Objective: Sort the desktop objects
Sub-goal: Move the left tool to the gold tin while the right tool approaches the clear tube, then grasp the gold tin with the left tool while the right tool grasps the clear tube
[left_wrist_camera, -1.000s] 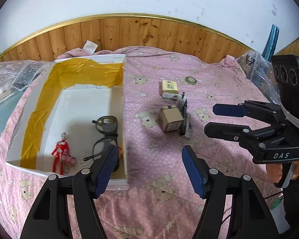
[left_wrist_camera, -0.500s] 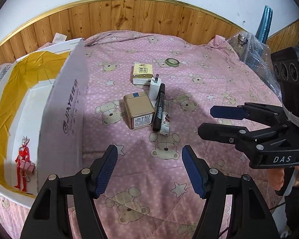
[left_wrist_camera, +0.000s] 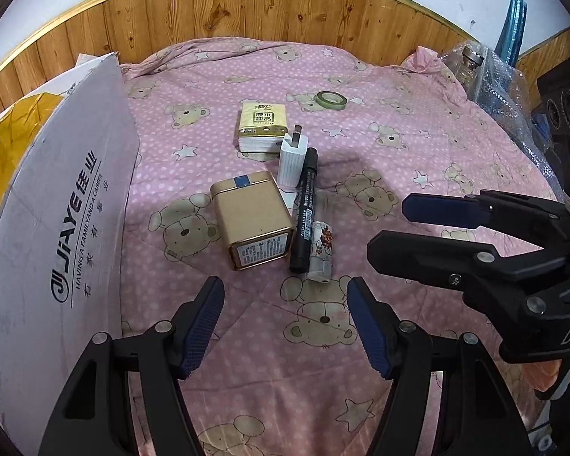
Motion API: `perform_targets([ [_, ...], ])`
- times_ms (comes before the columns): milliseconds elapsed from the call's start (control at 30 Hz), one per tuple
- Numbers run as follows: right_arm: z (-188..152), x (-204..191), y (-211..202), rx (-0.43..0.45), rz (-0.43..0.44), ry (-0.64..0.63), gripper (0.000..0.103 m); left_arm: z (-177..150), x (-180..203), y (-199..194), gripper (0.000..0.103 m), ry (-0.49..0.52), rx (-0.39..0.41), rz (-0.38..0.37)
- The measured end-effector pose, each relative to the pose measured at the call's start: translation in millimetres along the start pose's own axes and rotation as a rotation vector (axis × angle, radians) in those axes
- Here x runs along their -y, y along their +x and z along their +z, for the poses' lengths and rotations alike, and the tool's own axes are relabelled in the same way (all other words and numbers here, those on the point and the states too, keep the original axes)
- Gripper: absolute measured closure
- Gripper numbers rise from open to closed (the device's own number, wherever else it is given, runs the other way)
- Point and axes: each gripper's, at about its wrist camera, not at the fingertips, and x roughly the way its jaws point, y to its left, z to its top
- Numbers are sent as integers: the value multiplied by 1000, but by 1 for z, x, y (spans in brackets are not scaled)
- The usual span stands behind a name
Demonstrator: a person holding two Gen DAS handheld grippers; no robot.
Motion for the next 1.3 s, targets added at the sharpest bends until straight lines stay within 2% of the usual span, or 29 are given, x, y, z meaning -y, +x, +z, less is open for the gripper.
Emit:
perform_targets([
  [300, 9, 8, 22, -13, -24, 45, 39, 16, -10, 16, 35, -13, 16, -5],
  [633, 4, 13, 31, -31, -57, 39, 39, 6, -47, 28, 35, -98, -26, 47],
  [700, 0, 16, 30, -29, -86, 31, 39, 3, -45, 27, 35, -82, -28, 48],
  [833, -7, 7, 32, -46, -70, -18, 39, 4, -42, 22, 35, -67, -7, 56],
  [1033, -15, -6, 53, -94, -98, -105, 39, 6, -43, 22, 35, -45, -8, 66],
  [1167, -15, 10, 53, -93, -178, -94, 40, 4, -44, 21, 35, -48, -13, 74],
  [1300, -15, 35, 37, -67, -231, -40, 40, 8, -43, 16, 35, -78, -6, 38],
])
